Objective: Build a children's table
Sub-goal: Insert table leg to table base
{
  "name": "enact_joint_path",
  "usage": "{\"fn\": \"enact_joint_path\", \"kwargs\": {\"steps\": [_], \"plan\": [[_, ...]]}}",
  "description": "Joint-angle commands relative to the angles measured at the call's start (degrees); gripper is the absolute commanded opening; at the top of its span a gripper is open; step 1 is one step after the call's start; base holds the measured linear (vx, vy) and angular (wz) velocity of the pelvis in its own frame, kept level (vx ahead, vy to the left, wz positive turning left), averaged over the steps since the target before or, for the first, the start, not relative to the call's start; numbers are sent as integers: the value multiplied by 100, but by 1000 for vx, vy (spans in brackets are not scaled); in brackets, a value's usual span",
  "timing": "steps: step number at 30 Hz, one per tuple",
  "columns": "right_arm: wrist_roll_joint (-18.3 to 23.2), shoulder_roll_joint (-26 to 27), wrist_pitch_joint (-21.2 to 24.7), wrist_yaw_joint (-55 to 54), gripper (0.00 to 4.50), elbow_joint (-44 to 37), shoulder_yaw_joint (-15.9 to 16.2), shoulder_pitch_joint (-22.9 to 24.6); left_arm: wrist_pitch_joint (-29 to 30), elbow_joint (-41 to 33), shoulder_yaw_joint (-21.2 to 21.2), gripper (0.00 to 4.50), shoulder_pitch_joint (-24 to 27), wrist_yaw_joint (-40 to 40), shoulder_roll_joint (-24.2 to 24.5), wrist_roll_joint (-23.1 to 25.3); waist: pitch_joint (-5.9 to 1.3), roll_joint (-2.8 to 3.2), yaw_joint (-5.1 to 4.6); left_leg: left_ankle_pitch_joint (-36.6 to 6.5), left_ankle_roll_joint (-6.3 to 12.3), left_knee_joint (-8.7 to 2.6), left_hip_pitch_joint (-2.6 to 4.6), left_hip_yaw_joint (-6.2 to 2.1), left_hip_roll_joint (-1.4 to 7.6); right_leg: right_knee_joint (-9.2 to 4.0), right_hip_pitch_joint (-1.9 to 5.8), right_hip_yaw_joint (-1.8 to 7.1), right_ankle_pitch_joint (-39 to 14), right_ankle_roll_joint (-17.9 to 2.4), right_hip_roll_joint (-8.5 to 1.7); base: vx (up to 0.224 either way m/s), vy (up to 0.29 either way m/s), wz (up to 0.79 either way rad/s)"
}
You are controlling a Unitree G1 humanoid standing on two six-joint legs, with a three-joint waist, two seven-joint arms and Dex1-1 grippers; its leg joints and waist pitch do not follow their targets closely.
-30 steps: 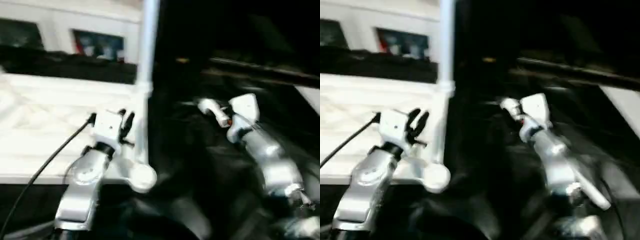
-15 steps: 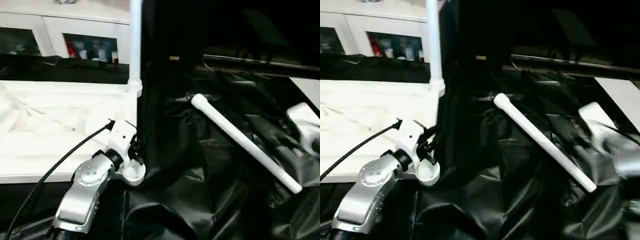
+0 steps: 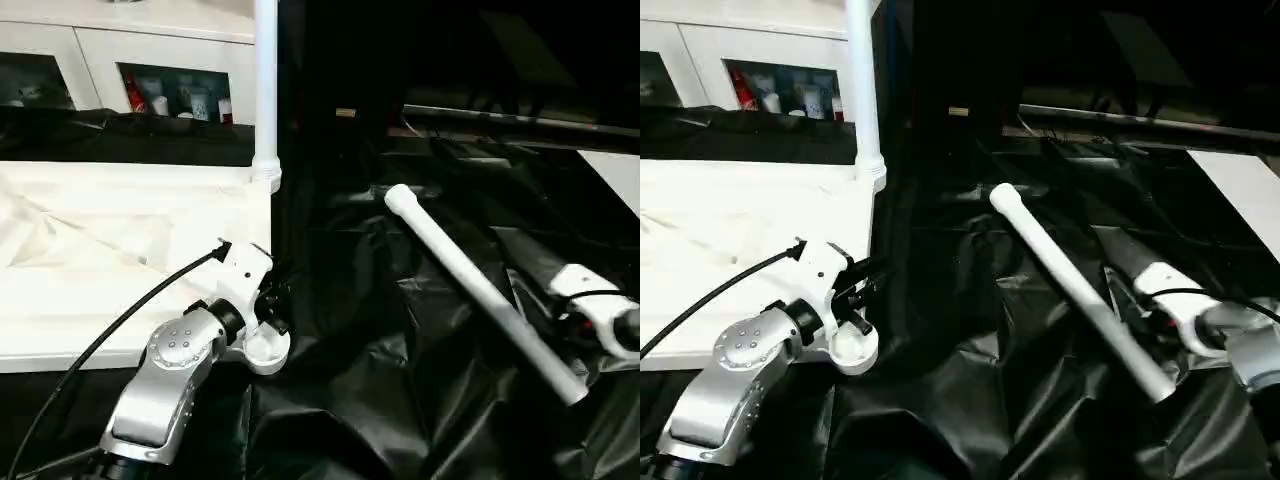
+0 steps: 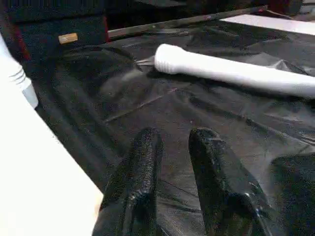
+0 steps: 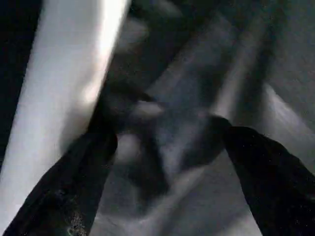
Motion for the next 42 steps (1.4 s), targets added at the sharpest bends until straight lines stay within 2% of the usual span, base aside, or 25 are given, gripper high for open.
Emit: {"fn": "enact_joint_path", "kwargs": {"steps": [1, 2, 5, 7, 8, 9, 10, 11, 12, 14, 15, 16, 18, 20, 21, 25, 26, 27, 31, 33, 34, 35, 37, 38, 42], "plan": [[280, 68, 269, 214, 396, -443, -66, 18, 87, -126, -65, 126, -63, -51, 16, -76, -294, -102, 29, -1053, 426, -454, 107, -141, 371, -467, 163, 175, -978, -1362, -425, 0, 0, 0], [370, 133, 363, 253, 396, -558, -87, 11, 98, -141, -56, 126, -67, -55, 23, -79, -291, -137, 32, -1097, 389, -452, 124, -134, 374, -483, 144, 177, -1094, -1335, -431, 0, 0, 0], [605, 344, 603, 360, 396, -831, -124, -4, 134, -193, -37, 126, -67, -57, 30, -82, -290, -108, 49, -1113, 273, -465, 144, -138, 378, -483, 121, 184, -1174, -1318, -432, 0, 0, 0], [656, 466, 684, 392, 396, -973, -63, 23, 147, -211, -38, 126, -59, -52, 31, -72, -291, -129, 50, -1113, 229, -469, 146, -136, 377, -477, 123, 185, -1108, -1299, -425, 0, 0, 0], [689, 570, 728, 390, 396, -1023, -21, 30, 161, -226, -47, 126, -52, -45, 30, -63, -291, -169, 48, -1100, 230, -466, 143, -130, 377, -480, 121, 185, -1104, -1292, -430, 0, 0, 0], [712, 642, 757, 387, 396, -1054, 8, 33, 170, -236, -53, 126, -47, -39, 29, -57, -292, -134, 56, -1059, 193, -473, 147, -132, 377, -470, 113, 189, -1067, -1280, -433, 0, 0, 0], [731, 727, 790, 350, 396, -1087, 30, 36, 175, -241, -66, 126, -40, -25, 25, -50, -292, -134, 56, -1059, 193, -473, 147, -132, 377, -470, 113, 189, -1067, -1280, -433, 0, 0, 0], [664, 997, 742, 23, 396, -1010, 19, -56, 198, -249, -96, 126, -20, 17, 4, -33, -290, -178, 59, -1016, 139, -483, 145, -130, 373, -469, 102, 185, -1049, -1262, -432, 0, 0, 0], [664, 997, 742, 23, 396, -1010, 19, -56, 198, -249, -96, 126, -20, 17, 4, -33, -292, -166, 56, -1017, 110, -487, 141, -134, 371, -462, 103, 186, -1041, -1252, -432, 0, 0, 0], [649, 1158, 732, -201, 396, -950, -29, -159, 223, -253, -115, 126, -13, 44, -4, -18, -300, -192, 54, -1007, 28, -488, 153, -130, 369, -450, 105, 185, -926, -1232, -420, 0, 0, 0], [680, 1302, 663, -382, 396, -921, -111, -278, 231, -257, -127, 126, -9, 59, -11, -10, -300, -192, 54, -1007, 28, -488, 153, -130, 369, -450, 105, 185, -926, -1232, -420, 0, 0, 0], [904, 1583, 741, -618, 396, -931, -345, -508, 245, -264, -145, 126, -3, 82, -16, -8, -299, -234, 53, -976, 23, -485, 155, -119, 361, -447, 100, 189, -921, -1226, -429, 0, 0, 0], [1187, 1822, 957, -709, 412, -1025, -614, -671, 270, -285, -157, 131, 7, 94, -10, -3, -307, -241, 30, -924, 16, -496, 118, -134, 354, -425, 136, 191, -939, -1186, -440, 0, 0, 0], [1450, 2064, 1294, -848, 428, -1153, -897, -804, 403, -332, -137, 133, 36, 51, 0, -86, -305, -208, 48, -857, 6, -486, 174, -114, 363, -416, 93, 195, -802, -1193, -420, 0, 0, 0], [1540, 2144, 1449, -888, 431, -1196, -996, -850, 491, -355, -123, 155, 46, 22, -5, -149, -305, -208, 48, -857, 6, -486, 174, -114, 363, -416, 93, 195, -802, -1193, -420, 0, 0, 0], [1663, 2254, 1778, -783, 450, -1639, -867, -779, 656, -426, -170, 181, 74, 3, 79, -111, -315, -209, 132, -635, -42, -485, 187, -94, 358, -388, 108, 185, -465, -1164, -391, 0, 0, 0], [1758, 2176, 2213, -572, 450, -2104, -572, -589, 731, -466, -157, 181, 87, 19, 78, -153, -309, -209, 165, -620, -64, -497, 194, -94, 359, -387, 118, 186, -428, -1139, -394, 0, 0, 0], [1758, 2176, 2213, -572, 450, -2104, -572, -589, 731, -466, -157, 195, 87, 19, 78, -153, -309, -206, 186, -614, -67, -497, 200, -96, 365, -386, 126, 186, -409, -1116, -392, 0, 0, 0], [1797, 1836, 2692, -374, 450, -2567, -80, -240, 740, -483, -179, 217, 65, 44, 108, -103, -282, -209, 199, -947, -198, -531, 204, -112, 381, -434, 111, 197, -810, -1030, -422, 0, 0, 0], [1466, 1674, 2569, -460, 450, -2534, 180, -143, 758, -493, -188, 248, 63, 52, 120, -91, -262, -215, 207, -1170, -313, -550, 186, -121, 370, -472, 98, 204, -1196, -927, -435, 0, 0, 0], [1466, 1674, 2569, -460, 450, -2534, 180, -143, 758, -493, -188, 251, 63, 52, 120, -91, -260, -227, 198, -1274, -364, -552, 186, -124, 365, -493, 86, 209, -1402, -865, -439, 0, 0, 0], [825, 1566, 2409, -896, 450, -2313, 490, -69, 776, -513, -229, 256, 75, 44, 165, -60, -257, -223, 195, -1304, -395, -552, 190, -130, 368, -495, 71, 209, -1480, -842, -439, 0, 0, 0], [774, 1602, 2531, -1089, 450, -2250, 442, -74, 789, -529, -254, 266, 79, 20, 191, -51, -251, -224, 161, -1360, -466, -557, 179, -134, 352, -514, 57, 210, -1651, -794, -438, 0, 0, 0], [820, 1613, 2606, -1118, 450, -2269, 410, -75, 796, -534, -261, 288, 79, 11, 197, -52, -258, -230, 147, -1403, -462, -553, 178, -144, 348, -511, 62, 213, -1675, -778, -430, 0, 0, 0], [959, 1492, 2839, -1176, 450, -2406, 401, -56, 811, -588, -285, 310, 110, 19, 219, -36, -267, -222, 151, -1344, -407, -549, 186, -147, 358, -494, 68, 212, -1443, -797, -423, 0, 0, 0]]}}
